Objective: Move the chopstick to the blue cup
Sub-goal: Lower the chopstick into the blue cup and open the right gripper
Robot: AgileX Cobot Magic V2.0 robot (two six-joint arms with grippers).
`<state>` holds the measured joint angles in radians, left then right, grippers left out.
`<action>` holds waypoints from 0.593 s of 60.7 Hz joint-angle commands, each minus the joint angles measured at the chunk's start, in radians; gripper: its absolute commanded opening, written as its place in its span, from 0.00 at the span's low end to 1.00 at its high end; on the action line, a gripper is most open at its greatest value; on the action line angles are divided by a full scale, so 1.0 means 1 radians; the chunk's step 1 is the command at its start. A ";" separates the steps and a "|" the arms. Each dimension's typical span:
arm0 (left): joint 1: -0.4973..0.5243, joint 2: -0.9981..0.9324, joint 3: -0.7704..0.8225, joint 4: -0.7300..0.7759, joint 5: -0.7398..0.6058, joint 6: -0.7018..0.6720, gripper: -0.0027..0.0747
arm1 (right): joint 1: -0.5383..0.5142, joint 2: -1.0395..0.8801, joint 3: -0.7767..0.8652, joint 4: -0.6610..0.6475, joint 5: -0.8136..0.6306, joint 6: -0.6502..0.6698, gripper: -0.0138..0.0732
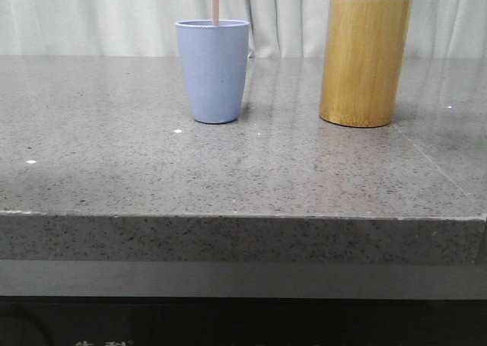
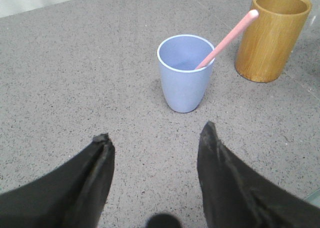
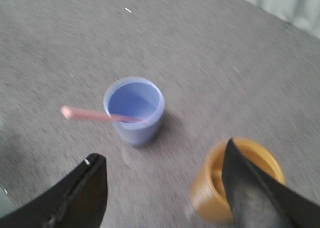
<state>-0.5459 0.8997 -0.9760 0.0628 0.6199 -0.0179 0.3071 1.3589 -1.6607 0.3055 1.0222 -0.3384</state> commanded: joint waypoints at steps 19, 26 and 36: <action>-0.005 -0.006 -0.030 0.003 -0.058 -0.009 0.52 | -0.085 -0.452 0.432 -0.038 -0.272 0.046 0.74; -0.005 -0.006 -0.030 0.003 -0.058 -0.009 0.52 | -0.085 -0.569 0.554 -0.038 -0.293 0.046 0.74; -0.005 -0.006 -0.030 0.003 -0.058 -0.009 0.52 | -0.085 -0.702 0.676 -0.038 -0.295 0.046 0.74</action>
<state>-0.5459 0.8997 -0.9760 0.0628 0.6261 -0.0179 0.2295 0.6974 -0.9958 0.2620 0.8152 -0.2911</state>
